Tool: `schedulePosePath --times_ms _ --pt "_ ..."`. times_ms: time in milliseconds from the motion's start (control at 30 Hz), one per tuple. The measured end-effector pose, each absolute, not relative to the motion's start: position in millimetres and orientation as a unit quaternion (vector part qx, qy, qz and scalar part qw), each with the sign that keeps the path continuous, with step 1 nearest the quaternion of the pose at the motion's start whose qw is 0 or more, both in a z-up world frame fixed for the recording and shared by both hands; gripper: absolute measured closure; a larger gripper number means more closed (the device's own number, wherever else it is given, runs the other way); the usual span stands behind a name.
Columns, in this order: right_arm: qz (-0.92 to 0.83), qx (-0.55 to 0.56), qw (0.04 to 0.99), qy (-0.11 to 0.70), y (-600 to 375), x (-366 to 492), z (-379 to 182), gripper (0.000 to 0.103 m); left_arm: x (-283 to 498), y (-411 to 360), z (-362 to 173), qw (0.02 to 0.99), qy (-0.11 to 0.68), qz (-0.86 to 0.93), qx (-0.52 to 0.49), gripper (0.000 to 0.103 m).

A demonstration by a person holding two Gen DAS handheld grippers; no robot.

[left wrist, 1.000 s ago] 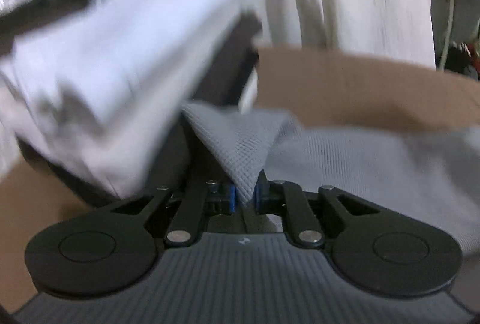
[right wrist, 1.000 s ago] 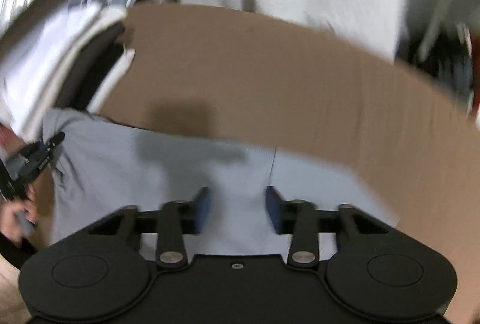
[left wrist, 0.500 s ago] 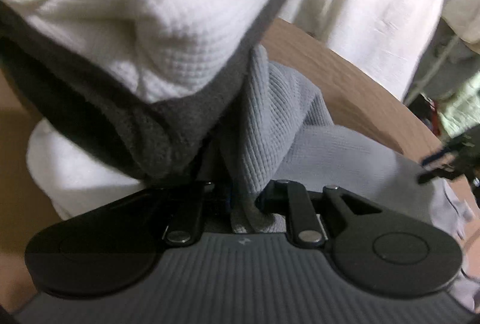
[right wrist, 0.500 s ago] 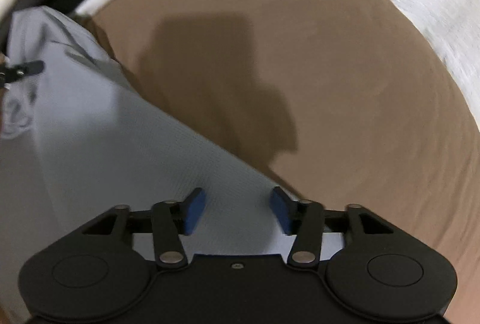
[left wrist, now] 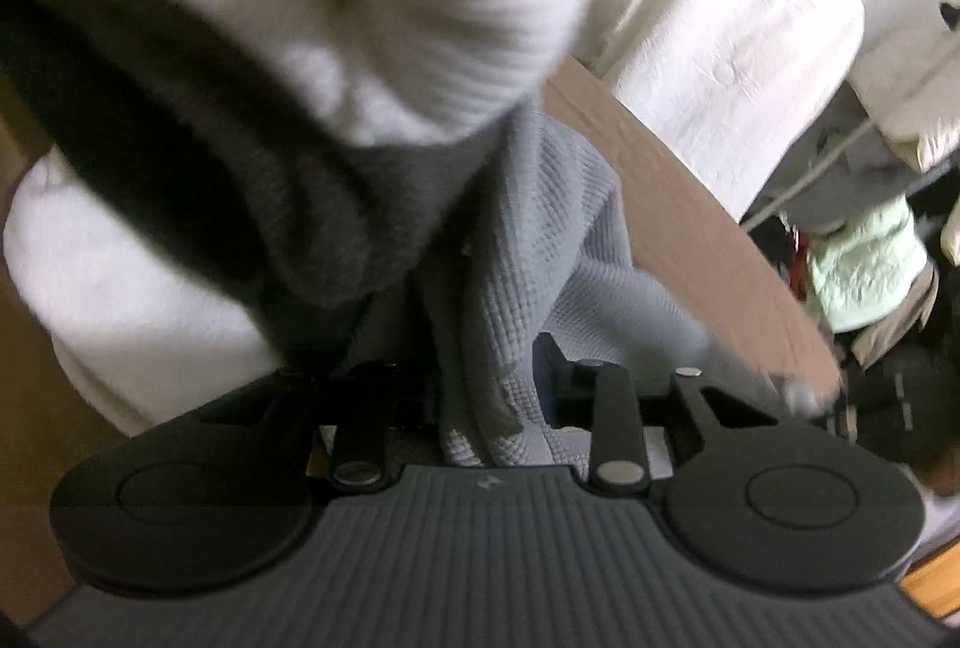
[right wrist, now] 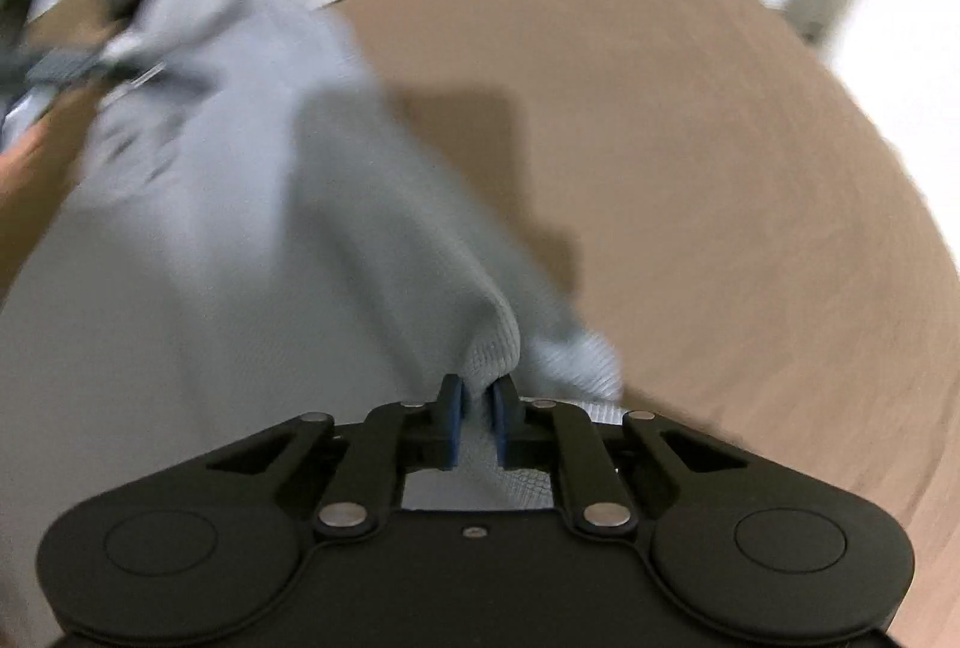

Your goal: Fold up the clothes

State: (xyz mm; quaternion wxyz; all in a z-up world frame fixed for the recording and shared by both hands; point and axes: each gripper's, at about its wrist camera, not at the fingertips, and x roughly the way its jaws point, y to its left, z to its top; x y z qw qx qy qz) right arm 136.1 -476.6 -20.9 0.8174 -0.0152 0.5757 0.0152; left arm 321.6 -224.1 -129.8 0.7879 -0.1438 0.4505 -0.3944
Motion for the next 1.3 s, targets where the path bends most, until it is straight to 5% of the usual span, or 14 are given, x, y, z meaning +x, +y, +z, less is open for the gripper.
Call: schedulePosePath --times_ms 200,367,433,500,567,833,867,967,1133,1167,1233,1267,1300 --pt "0.081 -0.009 0.796 0.600 -430.3 97.5 -25.6 0.099 321.5 -209.7 -142.4 0.753 0.481 -0.389 -0.224 0.064" --pt "0.103 -0.031 0.797 0.594 -402.9 84.7 -9.4 0.097 310.5 -222.9 -134.7 0.786 0.469 -0.378 -0.137 0.064" --pt "0.069 -0.012 0.816 0.573 -417.5 88.5 7.6 0.091 300.3 -232.8 -129.1 0.805 0.451 -0.376 -0.088 0.064" --pt "0.016 0.014 0.837 0.547 -445.7 94.3 22.4 0.070 292.0 -238.6 -128.2 0.815 0.439 -0.373 -0.060 0.066" --pt "-0.026 0.033 0.843 0.536 -472.3 97.2 27.1 0.062 286.9 -243.9 -129.7 0.823 0.433 -0.367 -0.031 0.070" --pt "-0.070 0.120 0.791 0.596 -479.2 133.5 -32.8 0.051 283.1 -247.4 -129.7 0.835 0.410 -0.367 0.013 0.077" --pt "-0.066 0.099 0.788 0.604 -472.1 140.0 -39.4 0.051 287.3 -244.6 -128.6 0.834 0.411 -0.369 0.006 0.079" --pt "-0.059 0.022 0.794 0.605 -460.5 156.1 -43.9 0.094 295.2 -235.7 -126.5 0.833 0.406 -0.376 -0.010 0.089" --pt "-0.132 -0.063 0.833 0.534 -477.1 166.1 -3.8 0.096 279.8 -232.4 -96.8 0.866 0.308 -0.394 -0.002 0.090" --pt "-0.159 -0.085 0.839 0.514 -485.9 166.9 9.3 0.097 275.5 -232.3 -92.5 0.873 0.288 -0.393 -0.005 0.086" --pt "-0.221 -0.133 0.840 0.477 -505.8 172.8 34.2 0.097 276.9 -238.9 -88.9 0.889 0.285 -0.359 -0.007 0.054" --pt "-0.250 -0.155 0.838 0.460 -517.9 176.5 46.1 0.097 279.4 -243.1 -91.8 0.889 0.297 -0.347 -0.011 0.030" --pt "-0.277 -0.167 0.833 0.448 -531.1 181.5 56.0 0.097 281.9 -246.8 -95.6 0.888 0.310 -0.338 -0.016 0.027"
